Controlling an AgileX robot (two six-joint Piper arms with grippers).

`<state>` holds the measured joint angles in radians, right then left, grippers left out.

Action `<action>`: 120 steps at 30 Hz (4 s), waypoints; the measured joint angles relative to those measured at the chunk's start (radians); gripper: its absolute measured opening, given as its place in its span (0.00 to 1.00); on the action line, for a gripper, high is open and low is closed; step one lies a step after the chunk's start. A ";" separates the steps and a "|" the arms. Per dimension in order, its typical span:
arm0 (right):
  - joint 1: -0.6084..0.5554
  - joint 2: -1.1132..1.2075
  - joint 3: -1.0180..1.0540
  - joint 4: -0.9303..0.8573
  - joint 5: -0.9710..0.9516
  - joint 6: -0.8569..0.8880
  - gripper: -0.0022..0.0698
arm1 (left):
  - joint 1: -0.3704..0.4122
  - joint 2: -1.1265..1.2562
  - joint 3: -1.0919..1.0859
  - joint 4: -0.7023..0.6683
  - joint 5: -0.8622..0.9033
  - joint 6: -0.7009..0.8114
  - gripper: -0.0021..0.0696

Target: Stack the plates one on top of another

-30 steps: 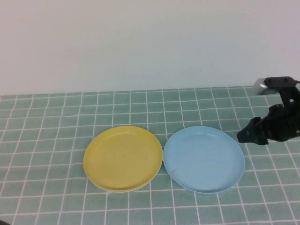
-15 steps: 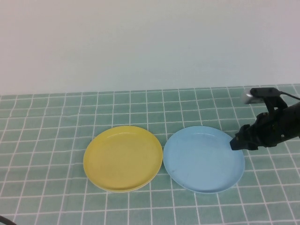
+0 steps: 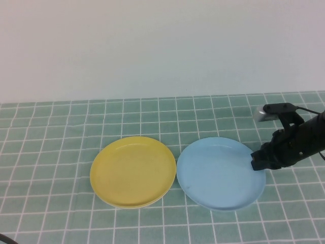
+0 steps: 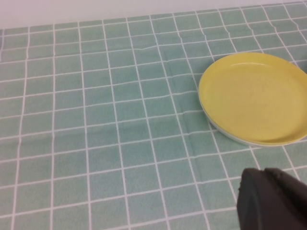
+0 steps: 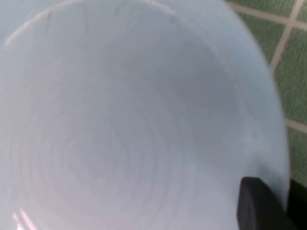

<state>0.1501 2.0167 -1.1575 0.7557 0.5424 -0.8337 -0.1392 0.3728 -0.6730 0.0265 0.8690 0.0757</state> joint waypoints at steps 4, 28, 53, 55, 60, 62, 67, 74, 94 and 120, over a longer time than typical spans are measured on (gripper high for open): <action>0.000 0.000 -0.002 0.000 0.004 0.014 0.07 | 0.000 0.000 0.000 0.001 0.000 0.000 0.03; 0.049 -0.230 -0.262 -0.100 0.234 0.098 0.05 | 0.000 -0.008 -0.004 0.033 0.009 -0.070 0.03; 0.399 0.273 -0.672 -0.318 0.120 0.390 0.05 | 0.000 -0.008 -0.004 0.155 0.044 -0.088 0.03; 0.399 0.283 -0.675 -0.332 0.120 0.397 0.05 | 0.000 -0.008 -0.004 0.159 0.044 -0.088 0.03; 0.399 0.290 -0.680 -0.342 0.120 0.404 0.06 | 0.000 -0.008 -0.004 0.170 0.044 -0.088 0.03; 0.401 0.290 -0.680 -0.347 0.120 0.404 0.10 | 0.000 -0.008 -0.004 0.171 0.044 -0.088 0.03; 0.401 0.290 -0.680 -0.354 0.120 0.404 0.32 | 0.000 -0.008 -0.004 0.171 0.035 -0.086 0.03; 0.401 0.284 -0.680 -0.354 0.141 0.404 0.46 | 0.000 -0.008 -0.004 0.203 0.029 -0.086 0.03; 0.401 -0.065 -0.729 -0.419 0.475 0.446 0.04 | 0.000 -0.008 0.024 0.196 0.089 -0.102 0.03; 0.402 -0.428 -0.419 -0.284 0.378 0.427 0.03 | 0.002 -0.068 0.136 0.160 0.121 -0.150 0.03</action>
<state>0.5517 1.5889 -1.5762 0.4717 0.9201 -0.4064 -0.1374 0.3045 -0.5367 0.1864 0.9899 -0.0746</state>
